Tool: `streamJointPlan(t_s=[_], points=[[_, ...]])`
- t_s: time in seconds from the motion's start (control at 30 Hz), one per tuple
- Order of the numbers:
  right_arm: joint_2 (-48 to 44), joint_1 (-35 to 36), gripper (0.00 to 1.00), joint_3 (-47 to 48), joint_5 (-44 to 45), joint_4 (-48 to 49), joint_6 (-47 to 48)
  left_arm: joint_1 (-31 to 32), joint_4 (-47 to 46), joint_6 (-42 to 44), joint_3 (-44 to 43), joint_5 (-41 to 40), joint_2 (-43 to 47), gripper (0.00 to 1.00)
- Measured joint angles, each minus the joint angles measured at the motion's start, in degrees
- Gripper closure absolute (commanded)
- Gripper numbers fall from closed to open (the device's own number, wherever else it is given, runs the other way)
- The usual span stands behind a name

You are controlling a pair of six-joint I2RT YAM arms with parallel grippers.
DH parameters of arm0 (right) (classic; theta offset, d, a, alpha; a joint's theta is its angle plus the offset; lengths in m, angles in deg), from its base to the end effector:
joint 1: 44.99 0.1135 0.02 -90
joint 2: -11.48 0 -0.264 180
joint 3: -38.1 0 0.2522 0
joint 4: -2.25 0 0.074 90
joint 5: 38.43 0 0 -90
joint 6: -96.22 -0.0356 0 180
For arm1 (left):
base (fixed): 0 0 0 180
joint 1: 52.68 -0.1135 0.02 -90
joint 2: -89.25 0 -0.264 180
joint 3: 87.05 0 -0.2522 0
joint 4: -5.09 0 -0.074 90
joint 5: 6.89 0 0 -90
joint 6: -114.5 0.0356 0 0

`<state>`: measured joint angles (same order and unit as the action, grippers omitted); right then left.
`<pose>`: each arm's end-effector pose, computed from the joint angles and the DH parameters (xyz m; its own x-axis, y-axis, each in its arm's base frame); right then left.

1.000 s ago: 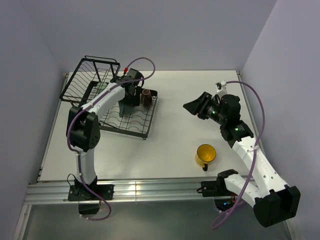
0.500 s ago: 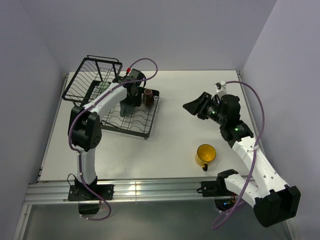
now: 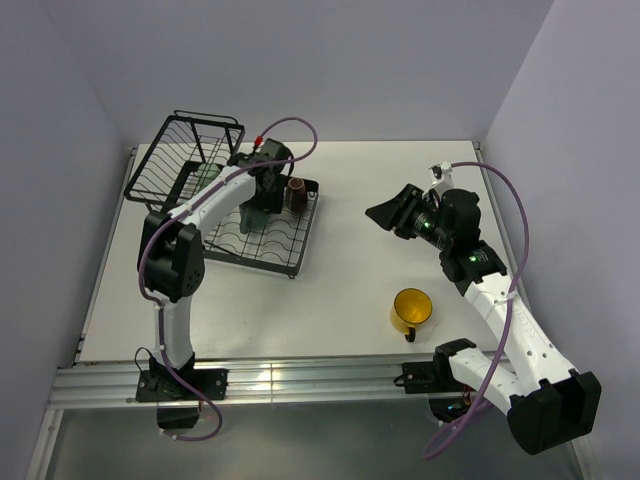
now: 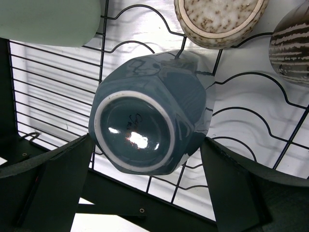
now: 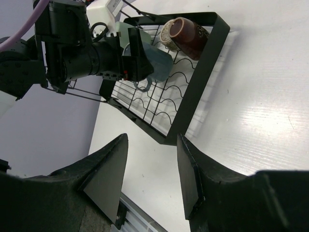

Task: Load the cups into the dish rack

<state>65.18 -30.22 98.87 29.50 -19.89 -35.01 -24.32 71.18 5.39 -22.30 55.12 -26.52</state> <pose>0.2067 0.0683 0.3295 -0.5760 0.4798 -0.6618 -0.2758 0.6481 0.7099 0.3853 -0.1890 0.2522 -0.8468 0.1286 -0.5161 -0.0230 0.9606 0.2770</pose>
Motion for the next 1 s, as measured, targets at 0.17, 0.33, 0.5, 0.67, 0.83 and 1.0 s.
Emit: streamJointPlan(t_s=[0.17, 0.33, 0.5, 0.67, 0.83, 1.0], points=[[0.00, 0.00, 0.47, -0.02, 0.00, 0.02, 0.00, 0.17, -0.22, 0.00, 0.00, -0.07, -0.02, 0.01], [0.00, 0.00, 0.47, -0.02, 0.00, 0.07, 0.00, 0.24, -0.24, 0.02, 0.00, -0.07, -0.02, 0.01], [0.00, 0.00, 0.47, -0.02, 0.00, 0.17, 0.00, 0.63, -0.57, 0.42, 0.00, -0.61, -0.02, 0.01], [0.00, 0.00, 0.47, -0.02, 0.00, 0.17, 0.00, 1.62, -1.73, 0.57, 0.00, -2.38, -0.02, 0.01], [0.00, 0.00, 0.47, -0.02, 0.00, 0.17, 0.00, 1.86, -1.97, 0.63, 0.00, -3.50, -0.02, 0.01], [0.00, 0.00, 0.47, -0.02, 0.00, 0.20, 0.00, 1.95, -1.51, 0.57, -0.09, -5.60, -0.02, 0.01]])
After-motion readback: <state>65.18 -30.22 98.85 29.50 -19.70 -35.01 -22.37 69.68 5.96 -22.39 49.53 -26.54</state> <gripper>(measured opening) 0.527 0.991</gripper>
